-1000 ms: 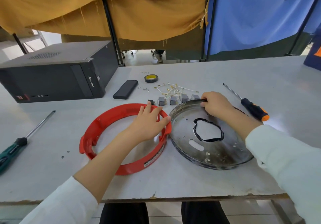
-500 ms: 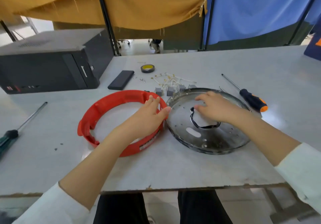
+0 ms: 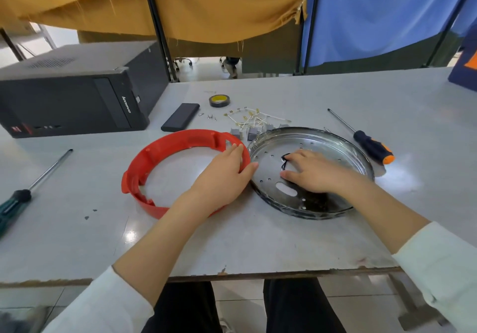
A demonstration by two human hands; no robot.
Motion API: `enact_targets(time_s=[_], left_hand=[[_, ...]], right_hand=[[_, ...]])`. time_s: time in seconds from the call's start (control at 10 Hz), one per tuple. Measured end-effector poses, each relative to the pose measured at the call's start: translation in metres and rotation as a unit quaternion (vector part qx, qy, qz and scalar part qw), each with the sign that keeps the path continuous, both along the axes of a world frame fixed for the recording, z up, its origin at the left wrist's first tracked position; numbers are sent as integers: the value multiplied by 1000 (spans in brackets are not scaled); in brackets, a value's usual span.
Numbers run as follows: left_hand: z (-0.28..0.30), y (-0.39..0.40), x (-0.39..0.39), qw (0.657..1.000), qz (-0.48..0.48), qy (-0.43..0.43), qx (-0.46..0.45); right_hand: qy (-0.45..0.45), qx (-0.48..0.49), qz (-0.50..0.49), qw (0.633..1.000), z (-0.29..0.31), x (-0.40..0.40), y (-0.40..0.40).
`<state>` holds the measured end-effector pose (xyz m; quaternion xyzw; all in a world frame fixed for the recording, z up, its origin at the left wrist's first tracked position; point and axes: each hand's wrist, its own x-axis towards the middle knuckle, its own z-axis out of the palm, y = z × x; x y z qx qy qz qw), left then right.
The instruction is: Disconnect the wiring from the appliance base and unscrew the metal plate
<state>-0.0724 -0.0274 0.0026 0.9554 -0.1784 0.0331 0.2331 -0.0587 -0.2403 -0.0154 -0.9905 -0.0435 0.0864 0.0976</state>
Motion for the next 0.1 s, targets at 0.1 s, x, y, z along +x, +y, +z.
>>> enact_targets(time_s=[0.1], left_hand=[[6, 8, -29, 983, -48, -159, -81]], right_hand=[[-20, 51, -1, 998, 7, -7, 1]])
